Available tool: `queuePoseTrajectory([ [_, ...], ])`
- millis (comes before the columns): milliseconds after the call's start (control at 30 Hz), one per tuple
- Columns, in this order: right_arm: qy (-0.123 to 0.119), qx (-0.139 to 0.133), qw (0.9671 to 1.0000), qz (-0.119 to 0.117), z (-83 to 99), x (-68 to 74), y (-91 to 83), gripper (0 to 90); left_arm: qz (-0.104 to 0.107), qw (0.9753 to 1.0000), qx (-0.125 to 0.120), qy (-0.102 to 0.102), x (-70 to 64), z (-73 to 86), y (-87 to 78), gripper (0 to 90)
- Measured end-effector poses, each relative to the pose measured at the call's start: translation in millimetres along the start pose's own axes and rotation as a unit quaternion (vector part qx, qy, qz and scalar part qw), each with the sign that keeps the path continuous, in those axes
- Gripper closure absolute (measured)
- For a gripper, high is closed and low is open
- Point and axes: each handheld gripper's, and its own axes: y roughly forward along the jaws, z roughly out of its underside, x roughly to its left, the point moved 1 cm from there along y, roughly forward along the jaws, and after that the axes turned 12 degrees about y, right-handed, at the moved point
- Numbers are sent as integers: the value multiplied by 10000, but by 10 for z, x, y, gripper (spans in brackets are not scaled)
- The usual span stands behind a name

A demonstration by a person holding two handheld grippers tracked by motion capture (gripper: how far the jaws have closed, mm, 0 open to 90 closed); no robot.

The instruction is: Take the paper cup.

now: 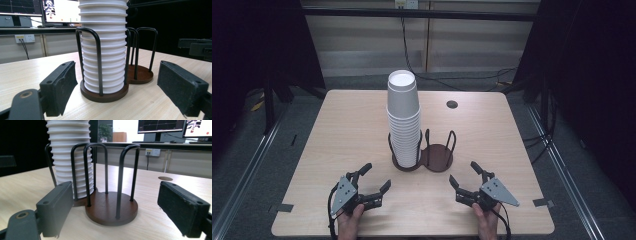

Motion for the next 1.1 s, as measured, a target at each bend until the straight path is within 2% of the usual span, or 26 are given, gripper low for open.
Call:
queuePoseTrajectory([
  [200, 74, 35, 10000, 12, -6, -17, 1, 129, 1, 10000, -2, -2, 0, 0, 0, 156],
  [333, 42, 46, 10000, -15, -5, -11, -7, 129, 7, 10000, -6, -1, 0, 0, 1, 156],
  [467, 139, 120, 9998, 33, -11, -18, -1, 132, 6, 10000, -9, -11, -1, -1, 3, 156],
  [733, 128, 505, 9985, -145, -29, 17, 48, 187, 9, 10000, -8, 0, 1, -1, 1, 156],
  [933, 172, 750, 9966, -299, -75, 12, 64, 183, 9, 10000, -12, -6, 0, -1, 2, 156],
  [1033, 185, 820, 9955, -440, -122, 22, 73, 212, 13, 10000, -9, -1, 1, -1, 2, 156],
  [1100, 167, 745, 9960, -469, -159, 44, 67, 224, 12, 10000, -8, 1, 1, -1, 1, 156],
])
